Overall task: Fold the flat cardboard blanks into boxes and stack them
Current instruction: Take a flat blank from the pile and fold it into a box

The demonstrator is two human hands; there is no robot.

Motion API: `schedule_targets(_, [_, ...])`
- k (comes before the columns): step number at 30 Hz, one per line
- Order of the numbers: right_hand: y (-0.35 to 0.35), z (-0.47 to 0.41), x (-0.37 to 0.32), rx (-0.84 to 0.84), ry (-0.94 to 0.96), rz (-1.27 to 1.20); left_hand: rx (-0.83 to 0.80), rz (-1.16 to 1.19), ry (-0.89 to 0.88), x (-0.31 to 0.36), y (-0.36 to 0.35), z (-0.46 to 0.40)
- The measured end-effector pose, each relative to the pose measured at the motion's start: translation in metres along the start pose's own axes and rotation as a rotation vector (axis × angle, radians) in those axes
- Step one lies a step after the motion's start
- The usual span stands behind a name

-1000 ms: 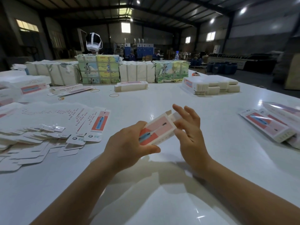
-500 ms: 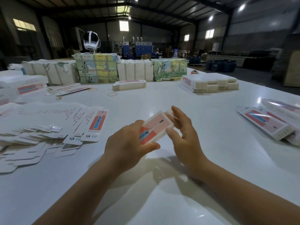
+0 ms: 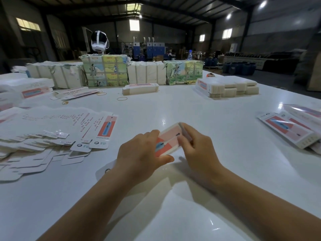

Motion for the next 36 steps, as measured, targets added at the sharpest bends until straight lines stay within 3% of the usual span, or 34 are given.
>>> schedule_targets(2, [-0.005, 0.004, -0.004, -0.005, 0.083, 0.170, 0.034, -0.020, -0.006, 0.001, 0.000, 0.001])
schedule_targets(4, [-0.010, 0.006, -0.004, -0.036, 0.074, 0.176, 0.065, -0.045, -0.010, -0.002, 0.002, 0.003])
schedule_targets(6, [-0.010, 0.005, -0.002, -0.064, -0.060, -0.037, 0.104, -0.056, -0.015, -0.005, 0.006, 0.005])
schedule_targets(11, [-0.010, -0.006, 0.013, -0.139, -0.465, -0.847, 0.199, -0.113, -0.105, 0.002, 0.012, 0.005])
schedule_targets(15, [-0.011, -0.008, 0.020, -0.081, -0.601, -1.043, 0.259, -0.166, -0.184, 0.008, 0.014, 0.004])
schedule_targets(22, [-0.006, -0.011, 0.014, -0.077, -0.496, -1.034, 0.323, -0.189, -0.233, 0.009, 0.016, 0.004])
schedule_targets(33, [-0.004, -0.007, 0.021, -0.067, -0.636, -0.971, 0.345, -0.337, -0.342, 0.014, 0.020, 0.004])
schedule_targets(36, [0.000, -0.004, 0.016, -0.013, -0.485, -0.733, 0.359, -0.367, -0.345, 0.017, 0.018, 0.004])
Point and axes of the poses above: each hand's wrist, its own z-axis away from the middle knuckle, its own y-axis out of the back of the hand, x = y × z, the point moved 5 cm from there along -z, towards the middle knuckle, and after that the axes turned 6 degrees about z, right-handed, at the moved point
